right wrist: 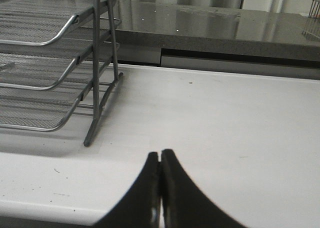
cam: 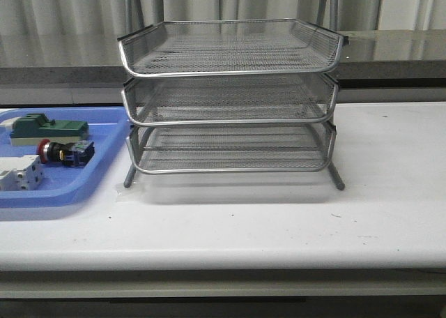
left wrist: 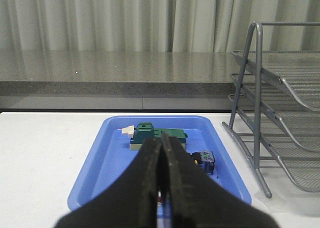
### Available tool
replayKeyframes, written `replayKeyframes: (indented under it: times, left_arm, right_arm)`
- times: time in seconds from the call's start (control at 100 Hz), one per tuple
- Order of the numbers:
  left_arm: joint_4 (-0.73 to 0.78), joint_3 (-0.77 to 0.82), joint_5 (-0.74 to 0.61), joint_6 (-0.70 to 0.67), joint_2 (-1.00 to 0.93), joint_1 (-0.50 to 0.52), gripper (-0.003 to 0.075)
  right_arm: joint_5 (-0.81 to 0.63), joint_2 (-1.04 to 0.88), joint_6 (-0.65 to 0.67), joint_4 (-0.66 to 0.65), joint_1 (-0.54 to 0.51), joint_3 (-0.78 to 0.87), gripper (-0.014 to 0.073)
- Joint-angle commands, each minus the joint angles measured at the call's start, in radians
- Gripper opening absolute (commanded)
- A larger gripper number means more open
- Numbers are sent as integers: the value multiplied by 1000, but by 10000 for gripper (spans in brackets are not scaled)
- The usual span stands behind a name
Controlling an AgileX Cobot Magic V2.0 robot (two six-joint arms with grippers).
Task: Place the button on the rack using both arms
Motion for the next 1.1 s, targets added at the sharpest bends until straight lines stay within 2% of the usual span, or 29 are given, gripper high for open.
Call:
replayKeyframes:
  times: [0.0,0.72,0.94,1.09]
  left_arm:
    - [-7,32,-87,-10,-32,2,-20]
    - [-7,32,-87,-10,-32,2,-20]
    - [-7,32,-87,-10,-32,2,-20]
    - [-7,32,-87,-10,-32,2,-20]
  right_arm:
    - [-77,-17,-8,4,-5,1,-58]
    - [-77,-17,-8,4,-5,1,-58]
    - [-175,-17,-8,4,-5,-2,-58]
    - [-160,-17,-8,40,-5,-52,-58]
